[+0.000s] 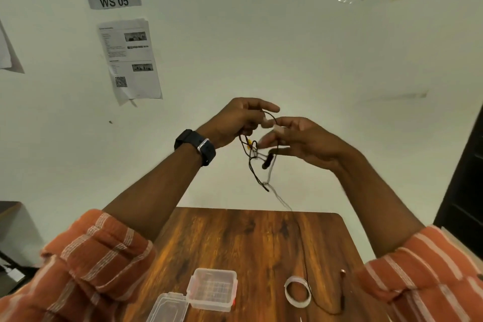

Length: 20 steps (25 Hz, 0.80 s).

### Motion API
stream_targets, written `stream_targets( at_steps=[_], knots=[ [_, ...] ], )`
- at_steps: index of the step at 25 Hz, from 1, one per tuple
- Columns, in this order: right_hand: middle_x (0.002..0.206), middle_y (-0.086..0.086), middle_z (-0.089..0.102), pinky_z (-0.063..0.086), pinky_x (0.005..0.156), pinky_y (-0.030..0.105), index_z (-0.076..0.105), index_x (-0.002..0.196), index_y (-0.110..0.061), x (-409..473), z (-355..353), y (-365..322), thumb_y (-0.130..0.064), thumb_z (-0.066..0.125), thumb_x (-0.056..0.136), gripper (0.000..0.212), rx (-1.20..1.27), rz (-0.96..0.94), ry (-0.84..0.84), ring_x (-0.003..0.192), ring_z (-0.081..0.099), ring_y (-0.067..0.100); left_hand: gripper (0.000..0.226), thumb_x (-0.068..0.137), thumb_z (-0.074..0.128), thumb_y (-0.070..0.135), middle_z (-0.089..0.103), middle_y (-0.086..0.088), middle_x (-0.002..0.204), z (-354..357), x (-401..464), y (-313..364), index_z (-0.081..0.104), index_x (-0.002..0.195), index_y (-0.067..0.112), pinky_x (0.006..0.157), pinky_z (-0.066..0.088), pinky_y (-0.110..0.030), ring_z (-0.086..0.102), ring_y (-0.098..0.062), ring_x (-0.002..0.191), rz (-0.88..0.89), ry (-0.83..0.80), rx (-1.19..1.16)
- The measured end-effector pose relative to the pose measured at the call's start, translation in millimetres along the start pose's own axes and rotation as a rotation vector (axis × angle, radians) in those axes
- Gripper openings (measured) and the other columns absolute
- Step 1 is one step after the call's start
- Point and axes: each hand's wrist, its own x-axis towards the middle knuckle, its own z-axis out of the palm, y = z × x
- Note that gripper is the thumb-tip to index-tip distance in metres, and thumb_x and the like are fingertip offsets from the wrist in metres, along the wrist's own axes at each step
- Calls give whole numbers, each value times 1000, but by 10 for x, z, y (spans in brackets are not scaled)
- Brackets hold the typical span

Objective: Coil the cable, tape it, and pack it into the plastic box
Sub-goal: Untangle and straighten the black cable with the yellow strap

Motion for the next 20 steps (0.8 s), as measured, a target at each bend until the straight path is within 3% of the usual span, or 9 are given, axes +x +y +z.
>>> stream_targets(
  at_steps=[3, 7, 9, 10, 12, 14, 16, 18, 20],
  knots=[
    [53, -1, 47, 57, 65, 33, 72, 104, 0, -32, -49, -75, -21, 60, 96, 25, -86, -1, 128, 45, 47, 12, 47, 82, 68, -6, 49, 4, 72, -139, -81, -12, 62, 125, 13, 59, 45, -18, 49, -5, 63, 35, -86, 320],
    [55, 3, 52, 27, 37, 18, 74, 91, -3, -115, -286, -223, -26, 67, 92, 24, -234, 218, 107, 37, 29, 8, 44, 80, 66, -3, 63, 0, 98, -277, -205, -245, 65, 119, 18, 74, 51, -27, 60, -17, 88, -3, -29, 1048],
    [54, 6, 53, 37, 40, 21, 76, 71, -12, -122, -333, -318, -22, 70, 88, 20, -393, 266, 113, 41, 42, 14, 26, 82, 67, 10, 68, 1, 100, -289, -241, -341, 70, 106, 20, 78, 52, -36, 62, -21, 90, -26, 110, 1174],
    [52, 6, 51, 48, 47, 26, 72, 61, -14, -121, -339, -341, -18, 69, 88, 27, -405, 247, 147, 46, 50, 18, 18, 83, 66, 15, 71, 0, 95, -283, -243, -386, 72, 99, 19, 75, 53, -35, 64, -22, 86, -56, 221, 1052],
    [52, 4, 47, 58, 77, 41, 63, 56, -16, -130, -310, -324, -10, 64, 87, 31, -147, 158, 178, 57, 59, 23, 11, 87, 61, 17, 75, -4, 81, -247, -245, -415, 71, 90, 13, 68, 54, -30, 69, -24, 75, -175, 460, 352],
    [57, 3, 45, 54, 94, 49, 57, 61, -15, -138, -208, -259, -9, 55, 88, 27, 259, 47, 93, 57, 54, 21, 18, 92, 56, 26, 77, -8, 82, -213, -275, -361, 65, 93, 11, 80, 56, -39, 74, -29, 79, -311, 469, -337],
    [59, 2, 39, 54, 96, 50, 51, 66, -15, -103, -122, -195, -9, 47, 95, 31, 404, 0, 87, 54, 47, 18, 30, 93, 55, 38, 73, -9, 78, -204, -279, -362, 61, 94, 9, 89, 54, -51, 74, -32, 81, -350, 400, -739],
    [59, 1, 34, 57, 90, 49, 49, 71, -14, -39, -107, -187, -7, 45, 97, 28, 388, -32, 169, 51, 41, 16, 33, 86, 61, 42, 54, -3, 60, -189, -303, -334, 58, 86, 9, 78, 57, -44, 62, -24, 55, -359, 380, -834],
    [60, 0, 35, 61, 73, 44, 53, 79, -14, 2, -136, -218, -4, 46, 95, 20, 290, -51, 288, 46, 37, 12, 28, 77, 63, 35, 46, -2, 63, -193, -337, -294, 56, 90, 11, 59, 53, -30, 42, -16, 45, -351, 269, -634]
  ],
)
